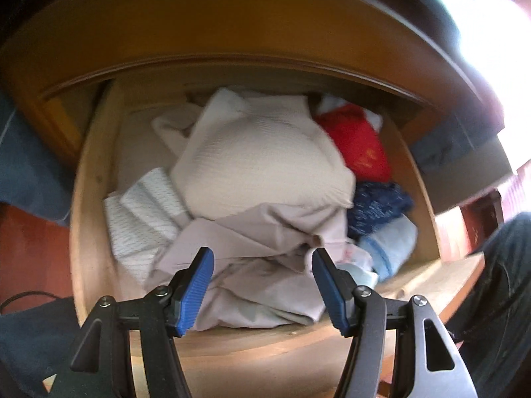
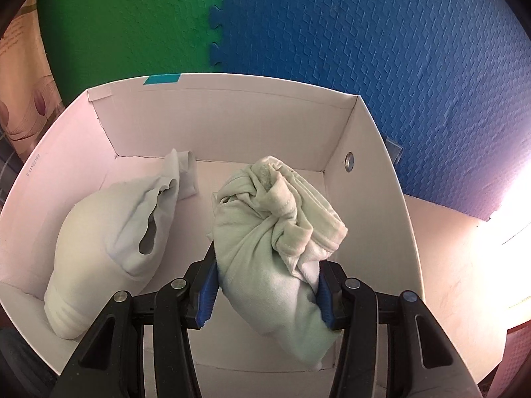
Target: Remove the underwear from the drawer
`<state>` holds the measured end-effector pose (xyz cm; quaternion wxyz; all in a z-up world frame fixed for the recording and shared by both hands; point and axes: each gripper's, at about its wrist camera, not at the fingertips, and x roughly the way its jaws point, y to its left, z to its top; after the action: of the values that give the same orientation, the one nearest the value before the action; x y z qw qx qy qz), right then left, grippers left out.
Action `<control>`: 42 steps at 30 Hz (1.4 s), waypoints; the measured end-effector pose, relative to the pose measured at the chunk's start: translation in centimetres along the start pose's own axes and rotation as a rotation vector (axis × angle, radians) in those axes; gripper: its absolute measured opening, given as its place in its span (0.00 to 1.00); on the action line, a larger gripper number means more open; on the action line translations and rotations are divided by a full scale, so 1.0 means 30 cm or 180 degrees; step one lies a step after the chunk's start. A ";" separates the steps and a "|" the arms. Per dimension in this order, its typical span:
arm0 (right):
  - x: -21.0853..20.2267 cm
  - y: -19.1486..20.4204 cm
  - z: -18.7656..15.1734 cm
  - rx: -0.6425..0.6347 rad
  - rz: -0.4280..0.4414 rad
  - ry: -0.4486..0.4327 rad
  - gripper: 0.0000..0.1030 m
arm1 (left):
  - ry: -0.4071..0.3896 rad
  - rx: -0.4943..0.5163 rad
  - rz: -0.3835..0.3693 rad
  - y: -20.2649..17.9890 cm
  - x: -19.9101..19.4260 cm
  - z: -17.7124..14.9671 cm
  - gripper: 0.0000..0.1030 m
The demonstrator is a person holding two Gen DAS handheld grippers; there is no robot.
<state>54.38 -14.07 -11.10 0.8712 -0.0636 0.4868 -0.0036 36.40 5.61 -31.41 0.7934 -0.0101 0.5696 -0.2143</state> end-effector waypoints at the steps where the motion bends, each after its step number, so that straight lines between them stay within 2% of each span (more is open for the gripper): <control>1: 0.006 -0.001 -0.002 -0.0007 0.0008 0.0011 0.46 | 0.0011 0.0064 -0.0004 -0.016 0.005 -0.002 0.61; 6: 0.016 -0.012 -0.012 0.0061 0.0038 0.0046 0.47 | 0.0089 0.0194 -0.0253 -0.051 0.013 -0.010 0.61; 9: 0.017 -0.009 -0.014 0.0038 0.0015 0.0034 0.51 | -0.0039 0.0207 -0.0054 -0.042 -0.004 0.000 0.61; 12: 0.016 -0.012 -0.015 0.0053 0.0021 0.0001 0.51 | -0.0113 -0.0332 -0.0068 0.072 -0.031 0.015 0.61; 14: 0.016 -0.012 -0.015 0.0065 0.0020 -0.0011 0.51 | -0.0150 -0.0678 0.0030 0.159 -0.046 0.013 0.61; 18: 0.018 -0.014 -0.013 0.0090 0.0038 -0.0019 0.51 | -0.0107 -0.0896 0.0277 0.230 -0.041 0.022 0.61; 20: 0.015 -0.016 -0.014 0.0093 0.0045 -0.0031 0.51 | -0.0055 -0.0884 0.0296 0.234 -0.032 0.025 0.61; 23: 0.014 -0.014 -0.016 0.0064 0.0100 -0.0021 0.58 | -0.0005 -0.0778 0.0306 0.205 -0.031 0.035 0.61; 24: 0.013 -0.013 -0.018 0.0051 0.0144 -0.0031 0.61 | 0.0016 -0.0703 0.0251 0.184 -0.028 0.041 0.61; 30: 0.004 -0.015 -0.023 0.0057 0.0227 -0.0116 0.63 | 0.0171 -0.0407 -0.0014 0.051 -0.007 0.104 0.61; 34: 0.003 -0.012 -0.028 0.0021 0.0284 -0.0126 0.66 | 0.0495 -0.0299 -0.0263 -0.046 0.044 0.107 0.61; 38: -0.018 -0.013 -0.050 -0.0036 0.0479 -0.0218 0.74 | 0.0722 -0.0164 -0.0239 -0.098 0.075 0.097 0.61; 42: -0.043 -0.009 -0.074 -0.0062 0.0535 -0.0382 0.79 | 0.0701 0.0073 -0.0250 -0.167 0.063 0.121 0.61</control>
<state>51.83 -14.50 -11.14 0.8954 -0.0312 0.4373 0.0780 38.53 -0.43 -30.53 0.7171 0.0002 0.6500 -0.2515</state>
